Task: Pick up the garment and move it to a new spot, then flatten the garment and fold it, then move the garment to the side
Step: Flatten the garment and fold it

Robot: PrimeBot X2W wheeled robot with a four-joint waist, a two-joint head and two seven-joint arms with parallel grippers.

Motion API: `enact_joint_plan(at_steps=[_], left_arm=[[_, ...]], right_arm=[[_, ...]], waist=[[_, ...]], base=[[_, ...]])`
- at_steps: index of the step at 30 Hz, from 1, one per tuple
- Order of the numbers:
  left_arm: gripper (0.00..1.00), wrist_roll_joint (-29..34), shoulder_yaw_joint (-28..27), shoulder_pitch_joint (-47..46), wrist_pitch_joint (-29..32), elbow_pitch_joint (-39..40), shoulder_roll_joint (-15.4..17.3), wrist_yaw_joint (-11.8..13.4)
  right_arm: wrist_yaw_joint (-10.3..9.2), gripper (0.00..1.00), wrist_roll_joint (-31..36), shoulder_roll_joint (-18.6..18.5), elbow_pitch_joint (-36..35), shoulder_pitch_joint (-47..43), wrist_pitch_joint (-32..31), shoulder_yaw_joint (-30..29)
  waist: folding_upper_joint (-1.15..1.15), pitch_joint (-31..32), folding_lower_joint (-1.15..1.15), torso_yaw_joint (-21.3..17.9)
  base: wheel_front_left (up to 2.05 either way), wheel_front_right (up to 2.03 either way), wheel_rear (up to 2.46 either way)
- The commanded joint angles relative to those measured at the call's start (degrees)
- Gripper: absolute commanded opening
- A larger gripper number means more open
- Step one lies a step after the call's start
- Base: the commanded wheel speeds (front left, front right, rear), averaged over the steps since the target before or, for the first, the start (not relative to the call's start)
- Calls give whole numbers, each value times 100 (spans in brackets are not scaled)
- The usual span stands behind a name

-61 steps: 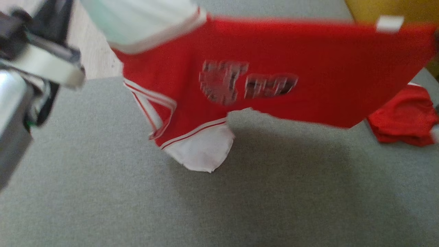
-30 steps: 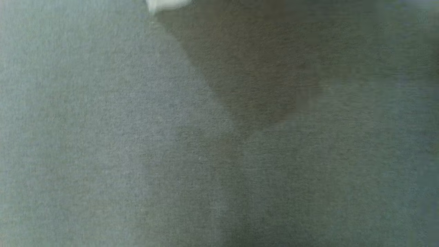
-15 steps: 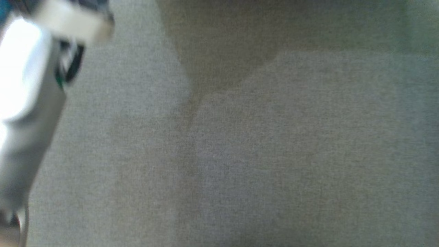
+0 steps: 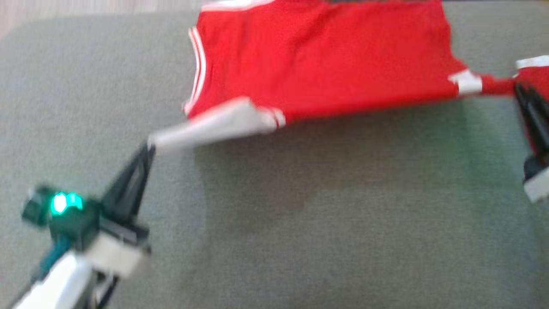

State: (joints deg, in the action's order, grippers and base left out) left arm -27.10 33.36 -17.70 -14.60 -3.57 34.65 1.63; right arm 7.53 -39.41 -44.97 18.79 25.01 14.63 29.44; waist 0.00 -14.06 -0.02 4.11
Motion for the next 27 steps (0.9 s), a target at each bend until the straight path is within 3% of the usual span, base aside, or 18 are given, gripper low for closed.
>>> enact_joint_plan(at_steps=[1,6,11,20,27], left_arm=[[0,-75,-300,183,48,420,359,185],[0,-375,-228,1226,203,1096,574,387],[0,-407,-231,1381,252,1300,620,491],[0,111,0,211,405,766,505,120],[0,788,213,-1540,463,-149,256,-380]], right_arm=[[-4,0,-45,-235,-257,-373,37,-248],[-4,0,44,-185,-649,-1393,37,-790],[-4,0,169,-2,-891,-2012,37,-1153],[-4,0,322,50,-854,-1689,37,-986],[-4,0,294,-69,-474,-798,37,-651]], waist=[[0,168,2,-123],[0,257,2,-145],[0,181,2,-144],[0,-246,2,-113],[0,-728,2,-79]], base=[[0,0,0],[0,0,0],[0,0,0],[0,0,0],[0,0,0]])
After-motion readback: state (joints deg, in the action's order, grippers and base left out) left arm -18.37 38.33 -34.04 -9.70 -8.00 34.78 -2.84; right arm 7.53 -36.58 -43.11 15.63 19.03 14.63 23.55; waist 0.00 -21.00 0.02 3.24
